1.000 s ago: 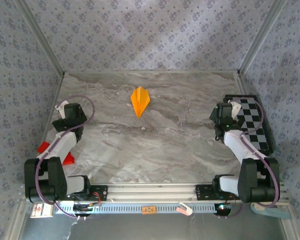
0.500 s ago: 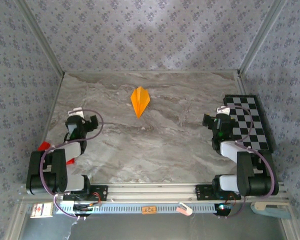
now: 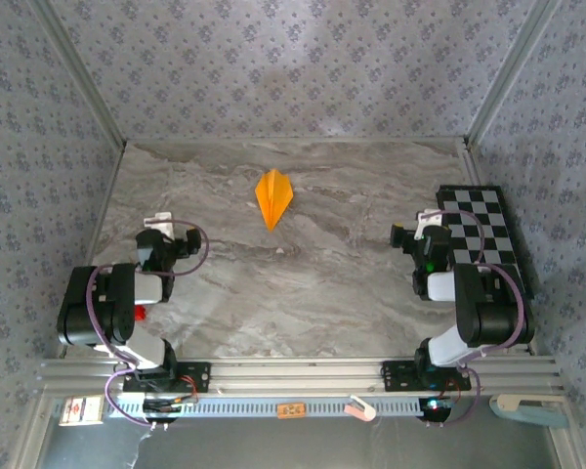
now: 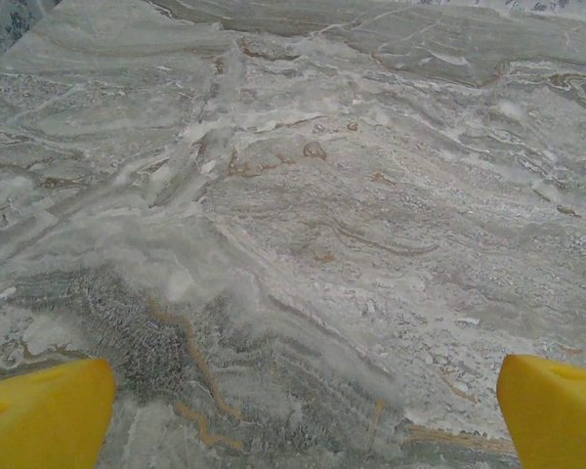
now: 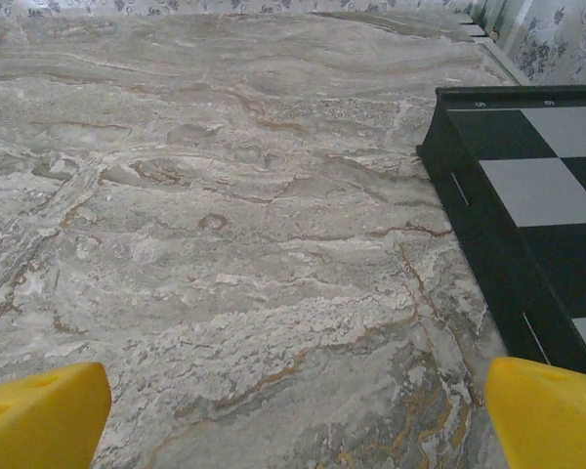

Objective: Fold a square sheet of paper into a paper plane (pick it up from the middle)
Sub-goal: Reset both arms

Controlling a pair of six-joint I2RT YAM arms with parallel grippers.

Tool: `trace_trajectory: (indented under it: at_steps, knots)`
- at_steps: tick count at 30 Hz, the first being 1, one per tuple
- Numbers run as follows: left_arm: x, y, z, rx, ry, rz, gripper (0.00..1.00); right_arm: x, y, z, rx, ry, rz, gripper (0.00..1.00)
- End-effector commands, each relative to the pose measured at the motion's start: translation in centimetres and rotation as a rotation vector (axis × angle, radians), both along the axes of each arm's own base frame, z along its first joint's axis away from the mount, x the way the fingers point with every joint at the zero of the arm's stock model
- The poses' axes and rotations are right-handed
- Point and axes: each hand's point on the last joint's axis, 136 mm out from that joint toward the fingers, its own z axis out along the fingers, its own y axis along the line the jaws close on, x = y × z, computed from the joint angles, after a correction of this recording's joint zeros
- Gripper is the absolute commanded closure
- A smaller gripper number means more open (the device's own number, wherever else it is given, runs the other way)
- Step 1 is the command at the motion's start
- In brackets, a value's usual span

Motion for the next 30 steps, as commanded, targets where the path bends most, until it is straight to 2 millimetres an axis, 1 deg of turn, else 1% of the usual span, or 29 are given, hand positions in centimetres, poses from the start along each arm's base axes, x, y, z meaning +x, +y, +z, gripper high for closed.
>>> trace_trajectory:
  at_steps: [1,7,30]
  knots:
    - [1.67,0.40,1.69,0.017,-0.031,0.013,0.00,0.97,-0.20,0.96,-0.015,-0.021,-0.014,0.00]
    - [1.87,-0.07,1.57,0.063,-0.016,0.019,0.00,0.93,-0.20,0.85,-0.015,-0.016,-0.012,0.00]
    - [1.94,-0.11,1.49,0.061,-0.009,0.014,0.00,0.95,-0.20,0.89,-0.014,-0.017,-0.013,0.00]
